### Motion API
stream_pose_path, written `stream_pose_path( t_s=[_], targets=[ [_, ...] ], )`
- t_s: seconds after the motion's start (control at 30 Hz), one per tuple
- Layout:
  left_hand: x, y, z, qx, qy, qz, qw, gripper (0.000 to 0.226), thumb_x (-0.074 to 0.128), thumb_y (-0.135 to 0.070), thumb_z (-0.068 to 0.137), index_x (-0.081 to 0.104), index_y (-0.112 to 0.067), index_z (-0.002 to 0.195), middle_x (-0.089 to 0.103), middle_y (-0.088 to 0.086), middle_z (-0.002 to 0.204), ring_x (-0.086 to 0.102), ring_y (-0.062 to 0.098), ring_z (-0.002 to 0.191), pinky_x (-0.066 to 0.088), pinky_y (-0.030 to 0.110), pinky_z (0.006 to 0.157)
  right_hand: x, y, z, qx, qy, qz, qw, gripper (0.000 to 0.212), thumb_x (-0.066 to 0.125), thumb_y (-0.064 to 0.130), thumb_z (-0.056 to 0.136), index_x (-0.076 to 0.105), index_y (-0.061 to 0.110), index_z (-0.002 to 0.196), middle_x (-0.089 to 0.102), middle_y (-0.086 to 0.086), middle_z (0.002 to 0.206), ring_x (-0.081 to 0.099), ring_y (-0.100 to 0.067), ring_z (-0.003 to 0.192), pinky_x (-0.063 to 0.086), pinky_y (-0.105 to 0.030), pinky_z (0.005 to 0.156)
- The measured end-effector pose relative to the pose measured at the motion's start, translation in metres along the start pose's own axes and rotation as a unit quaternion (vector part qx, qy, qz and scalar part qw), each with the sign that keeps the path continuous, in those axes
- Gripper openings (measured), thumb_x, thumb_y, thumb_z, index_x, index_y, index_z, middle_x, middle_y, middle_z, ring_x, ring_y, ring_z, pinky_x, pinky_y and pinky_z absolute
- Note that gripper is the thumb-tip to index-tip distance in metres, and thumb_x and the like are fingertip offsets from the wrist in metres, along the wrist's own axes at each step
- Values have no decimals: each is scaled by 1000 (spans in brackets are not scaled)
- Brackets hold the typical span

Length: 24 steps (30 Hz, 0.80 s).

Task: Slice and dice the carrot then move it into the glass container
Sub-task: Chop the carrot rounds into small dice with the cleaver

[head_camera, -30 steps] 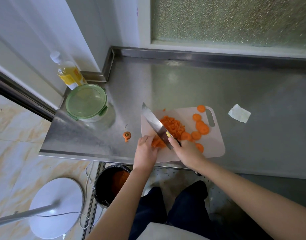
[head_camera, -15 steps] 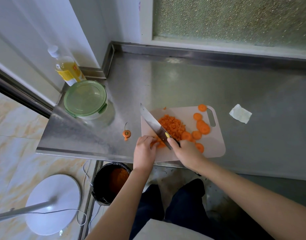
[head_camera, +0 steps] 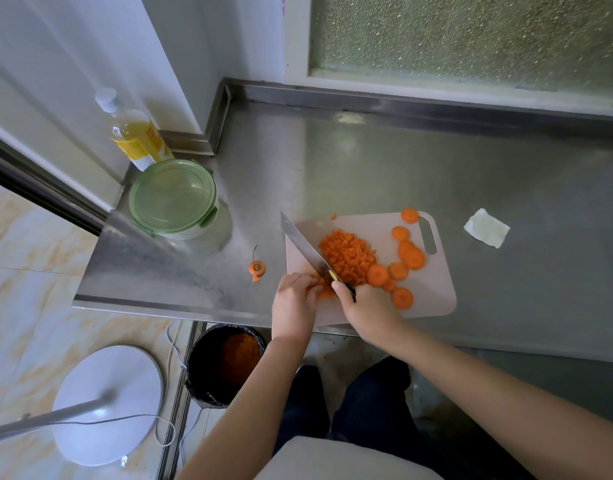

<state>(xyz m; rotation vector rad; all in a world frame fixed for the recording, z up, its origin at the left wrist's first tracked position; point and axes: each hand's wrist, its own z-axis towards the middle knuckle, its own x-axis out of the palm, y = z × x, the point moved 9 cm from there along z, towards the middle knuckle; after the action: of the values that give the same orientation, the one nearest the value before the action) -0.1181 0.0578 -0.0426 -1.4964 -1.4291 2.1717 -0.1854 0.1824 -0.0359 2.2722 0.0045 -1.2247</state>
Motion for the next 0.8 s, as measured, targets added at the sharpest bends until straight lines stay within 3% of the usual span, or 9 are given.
stream_pose_path(
  t_s=[0.3,0.47,0.57,0.7,0.8],
  targets=[
    [-3,-1,1,-6,-6,-7,1000,11,74,6,70,72,-1,77,68,10,77,62,26,75,34,5,75,2,3,7,-12,-17,24,1000,61,34,51,98,66,-1,92,68,-19,90,63,-34,89,41,-30,67],
    [-5,-1,0,-3,-10,-31,999,10,73,4,72,72,-4,77,69,7,80,61,21,79,34,-1,77,0,-7,9,19,15,72,997,55,34,51,98,58,7,77,59,-10,76,61,-31,83,41,-31,66],
    [-4,3,1,-16,-3,-36,999,9,74,-1,73,73,-8,79,69,3,83,60,17,82,37,3,77,-2,-8,11,15,20,76,997,57,33,50,98,63,5,82,57,-5,72,61,-29,80,41,-30,65],
    [-5,2,2,-16,14,-41,999,13,73,-3,75,74,-11,86,69,0,86,59,15,83,38,5,77,-5,-5,7,10,23,89,996,52,34,48,99,53,11,69,50,1,60,54,-22,70,36,-28,61],
    [-5,-1,3,-11,27,-36,999,18,73,-5,76,73,-10,93,67,2,88,59,19,82,44,19,77,-12,-2,4,-4,5,106,994,53,36,47,98,47,14,58,47,0,56,51,-22,65,29,-28,52]
  ],
)
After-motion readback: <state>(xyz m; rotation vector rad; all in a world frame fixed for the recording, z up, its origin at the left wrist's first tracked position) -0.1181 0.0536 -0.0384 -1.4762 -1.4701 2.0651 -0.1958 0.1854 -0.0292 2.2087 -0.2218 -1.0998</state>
